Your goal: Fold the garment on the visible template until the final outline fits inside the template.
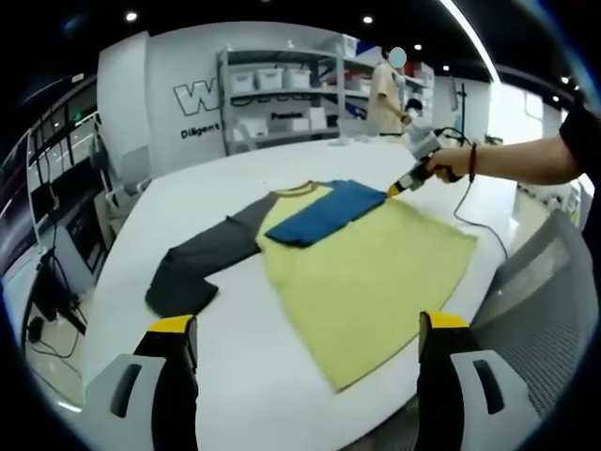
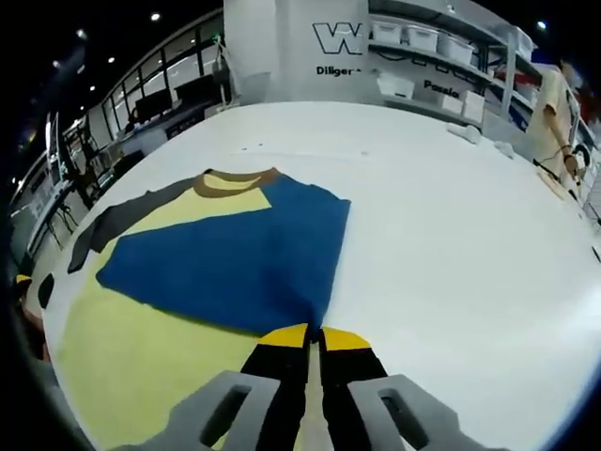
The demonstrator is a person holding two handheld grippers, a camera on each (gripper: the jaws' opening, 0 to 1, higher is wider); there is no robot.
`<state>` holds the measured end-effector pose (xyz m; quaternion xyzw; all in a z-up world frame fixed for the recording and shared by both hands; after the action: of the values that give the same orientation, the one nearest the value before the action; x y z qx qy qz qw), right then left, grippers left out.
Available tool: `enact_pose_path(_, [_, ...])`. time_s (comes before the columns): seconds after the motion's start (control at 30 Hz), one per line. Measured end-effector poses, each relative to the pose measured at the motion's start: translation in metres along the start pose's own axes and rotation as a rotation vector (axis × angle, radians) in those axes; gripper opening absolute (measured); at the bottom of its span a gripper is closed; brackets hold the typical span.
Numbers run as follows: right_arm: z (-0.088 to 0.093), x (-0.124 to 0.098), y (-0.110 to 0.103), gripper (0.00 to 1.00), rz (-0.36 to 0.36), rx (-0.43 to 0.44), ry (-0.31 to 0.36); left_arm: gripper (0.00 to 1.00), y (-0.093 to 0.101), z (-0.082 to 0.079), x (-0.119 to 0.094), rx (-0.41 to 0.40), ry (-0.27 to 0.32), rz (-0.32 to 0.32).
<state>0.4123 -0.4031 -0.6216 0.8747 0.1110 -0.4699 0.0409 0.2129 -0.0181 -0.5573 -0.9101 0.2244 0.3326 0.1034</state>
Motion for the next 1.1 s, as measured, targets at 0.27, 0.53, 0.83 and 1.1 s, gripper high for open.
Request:
enact_pose_path(0.27, [0.003, -0.001, 0.004, 0.0, 0.009, 0.058, 0.001, 0.95, 0.0, 0.001, 0.001, 0.003, -0.009, 0.0])
enact_pose_path(0.53, [-0.002, -0.009, 0.005, 0.21, -0.031, 0.133, 0.094, 0.95, 0.001, 0.003, 0.003, 0.005, -0.027, 0.004])
enact_pose_path(0.83, [-0.008, -0.027, -0.005, 0.69, -0.133, 0.125, 0.184, 0.95, -0.002, 0.003, 0.002, -0.014, -0.024, 0.001])
enact_pose_path(1.1, [-0.003, -0.053, -0.015, 0.94, -0.195, 0.08, 0.241, 0.95, -0.002, 0.003, 0.003, -0.02, -0.021, 0.005])
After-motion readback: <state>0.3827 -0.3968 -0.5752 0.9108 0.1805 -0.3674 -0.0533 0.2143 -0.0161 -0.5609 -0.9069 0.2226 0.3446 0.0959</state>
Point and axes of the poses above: the point that each gripper's makers call its tool centre point, and the gripper's own axes: x roughly forward along the fingers, y roughly to its right, z roughly out of its underside, the point moved 6 cm from there along -x, roughly backward along the fingers, and after that the axes turned 9 degrees about -y, right-handed, at the moved point
